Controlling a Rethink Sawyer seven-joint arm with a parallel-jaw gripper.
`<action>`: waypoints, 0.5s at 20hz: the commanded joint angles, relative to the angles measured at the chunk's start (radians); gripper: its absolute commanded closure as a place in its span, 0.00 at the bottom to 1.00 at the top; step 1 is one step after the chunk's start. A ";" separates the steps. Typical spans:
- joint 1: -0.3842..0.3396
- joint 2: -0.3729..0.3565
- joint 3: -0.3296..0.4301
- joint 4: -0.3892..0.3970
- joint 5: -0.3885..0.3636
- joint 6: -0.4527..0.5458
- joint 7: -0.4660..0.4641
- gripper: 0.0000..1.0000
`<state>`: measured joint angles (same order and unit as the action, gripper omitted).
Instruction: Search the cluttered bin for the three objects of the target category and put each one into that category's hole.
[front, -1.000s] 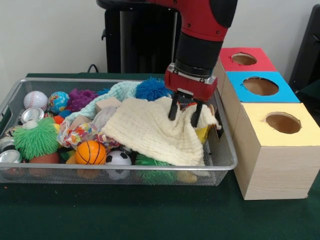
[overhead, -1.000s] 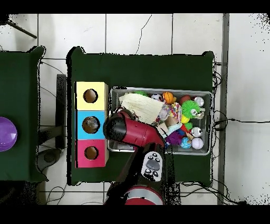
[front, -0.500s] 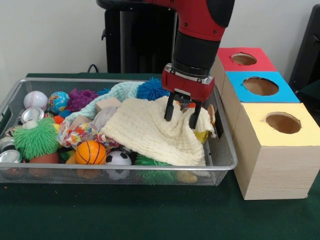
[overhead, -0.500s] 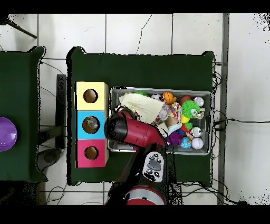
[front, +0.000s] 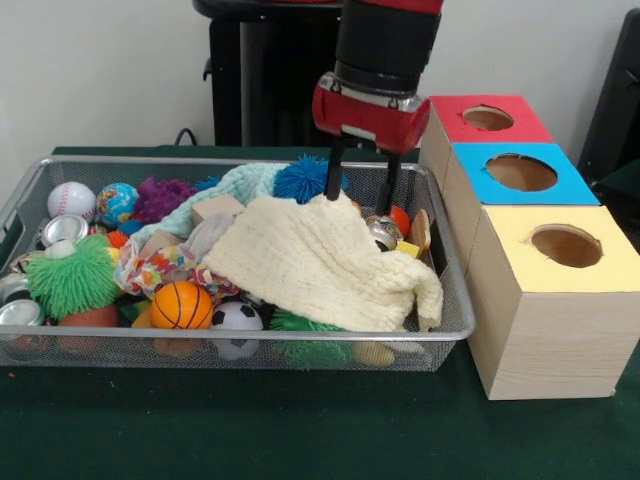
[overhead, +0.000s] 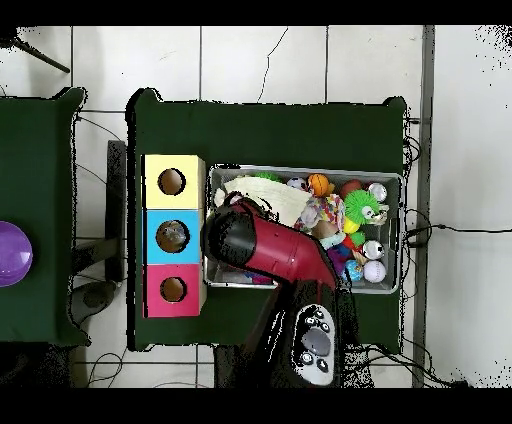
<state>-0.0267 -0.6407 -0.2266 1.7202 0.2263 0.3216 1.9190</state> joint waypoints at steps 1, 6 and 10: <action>-0.037 -0.094 0.053 0.025 -0.055 0.185 0.017 0.00; -0.032 -0.086 0.019 0.028 -0.102 0.182 0.011 0.00; -0.055 -0.021 0.010 0.036 -0.155 0.079 0.018 0.00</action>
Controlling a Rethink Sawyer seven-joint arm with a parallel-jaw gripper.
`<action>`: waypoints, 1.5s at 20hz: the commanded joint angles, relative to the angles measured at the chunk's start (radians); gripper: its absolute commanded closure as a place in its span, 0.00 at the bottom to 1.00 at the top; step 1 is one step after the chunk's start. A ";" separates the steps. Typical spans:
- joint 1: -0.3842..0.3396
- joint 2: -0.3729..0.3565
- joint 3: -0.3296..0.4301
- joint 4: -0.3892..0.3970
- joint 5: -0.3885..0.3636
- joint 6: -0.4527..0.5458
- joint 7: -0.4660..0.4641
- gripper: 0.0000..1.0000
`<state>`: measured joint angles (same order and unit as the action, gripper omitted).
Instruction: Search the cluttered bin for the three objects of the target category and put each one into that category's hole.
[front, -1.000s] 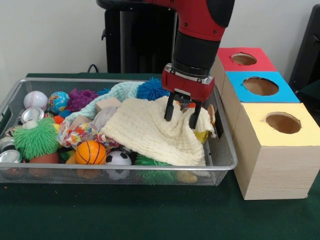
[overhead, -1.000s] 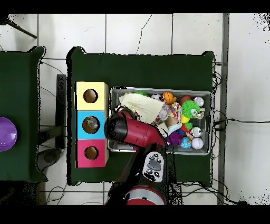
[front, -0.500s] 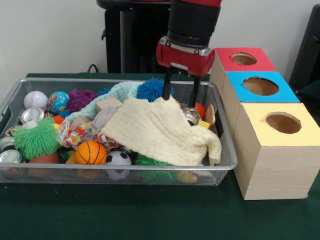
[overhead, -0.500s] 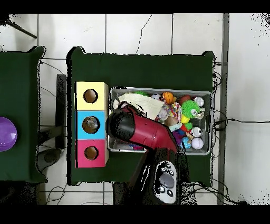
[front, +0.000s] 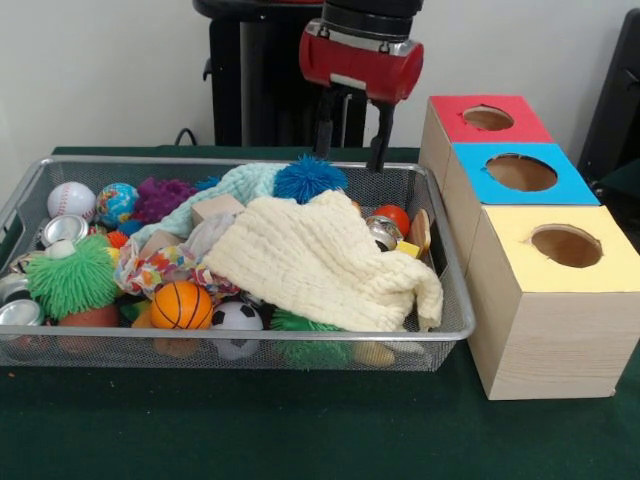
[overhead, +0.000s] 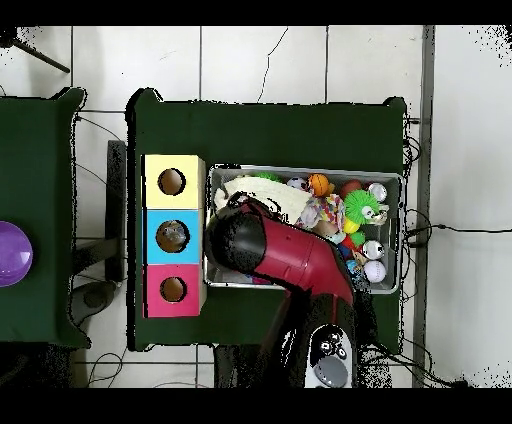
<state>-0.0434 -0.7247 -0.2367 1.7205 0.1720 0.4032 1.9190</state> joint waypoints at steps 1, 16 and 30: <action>-0.037 0.075 0.011 0.031 -0.112 -0.013 0.027 0.00; 0.021 0.219 -0.164 -0.001 -0.183 -0.173 0.164 0.00; 0.045 0.382 -0.254 0.003 -0.118 -0.371 0.204 0.00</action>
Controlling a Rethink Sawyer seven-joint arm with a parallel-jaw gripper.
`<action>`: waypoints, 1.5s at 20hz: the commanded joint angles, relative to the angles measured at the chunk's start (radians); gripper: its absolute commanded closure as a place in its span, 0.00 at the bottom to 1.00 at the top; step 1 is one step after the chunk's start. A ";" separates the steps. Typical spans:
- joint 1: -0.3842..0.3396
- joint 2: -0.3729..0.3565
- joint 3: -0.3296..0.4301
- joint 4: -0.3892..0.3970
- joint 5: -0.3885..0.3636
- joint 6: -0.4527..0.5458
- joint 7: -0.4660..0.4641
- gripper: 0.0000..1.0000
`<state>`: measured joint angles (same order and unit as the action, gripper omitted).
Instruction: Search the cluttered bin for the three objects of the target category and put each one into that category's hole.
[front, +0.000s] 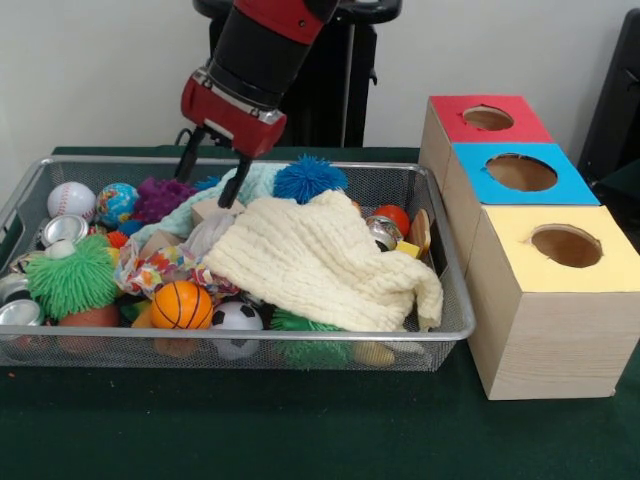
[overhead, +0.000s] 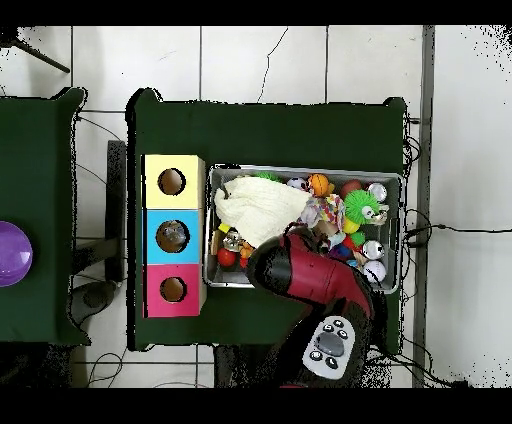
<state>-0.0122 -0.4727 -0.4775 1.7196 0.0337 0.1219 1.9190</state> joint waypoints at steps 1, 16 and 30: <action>0.014 0.139 -0.017 0.002 0.026 -0.096 0.203 0.00; -0.014 0.243 -0.007 -0.015 0.061 -0.170 0.203 0.00; -0.117 0.309 0.101 -0.039 0.055 -0.304 0.202 0.00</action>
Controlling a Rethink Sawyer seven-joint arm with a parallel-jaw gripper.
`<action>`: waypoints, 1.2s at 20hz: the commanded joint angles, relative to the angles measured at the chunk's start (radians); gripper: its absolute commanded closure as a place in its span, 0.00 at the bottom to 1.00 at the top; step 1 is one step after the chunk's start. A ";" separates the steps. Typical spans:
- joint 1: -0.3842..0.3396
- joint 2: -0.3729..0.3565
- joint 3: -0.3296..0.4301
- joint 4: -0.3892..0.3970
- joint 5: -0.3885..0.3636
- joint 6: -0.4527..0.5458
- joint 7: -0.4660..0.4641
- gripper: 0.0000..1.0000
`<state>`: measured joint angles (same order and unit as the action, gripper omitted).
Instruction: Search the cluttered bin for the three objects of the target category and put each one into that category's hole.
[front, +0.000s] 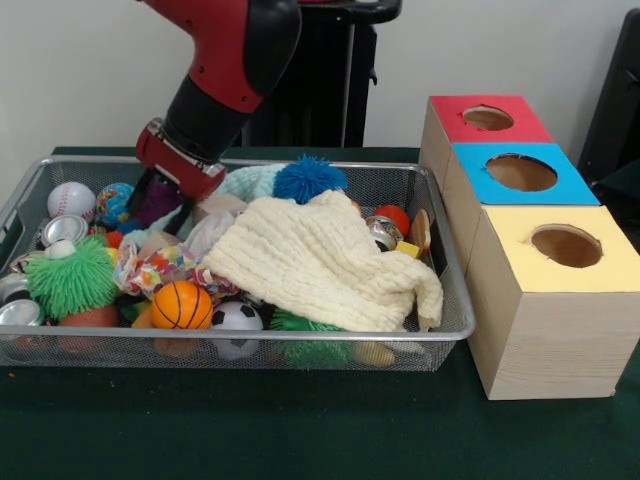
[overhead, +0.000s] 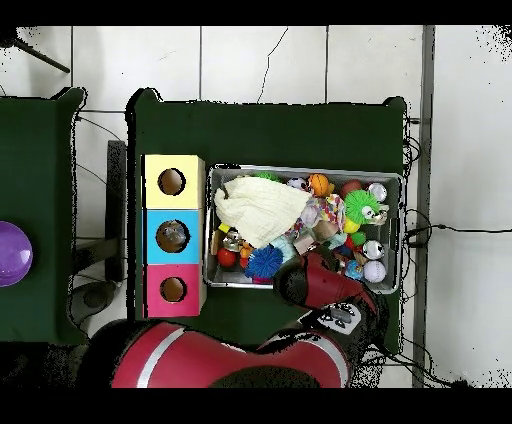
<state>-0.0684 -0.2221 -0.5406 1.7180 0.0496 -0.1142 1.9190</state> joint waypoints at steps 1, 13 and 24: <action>-0.088 0.046 0.201 -0.028 0.023 -0.073 0.201 0.00; -0.353 -0.162 0.598 0.105 -0.142 0.009 0.149 0.00; -0.257 -0.188 0.512 0.045 -0.104 0.116 0.095 1.00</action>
<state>-0.3891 -0.3931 -0.1745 1.7870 -0.0566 -0.1122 1.9190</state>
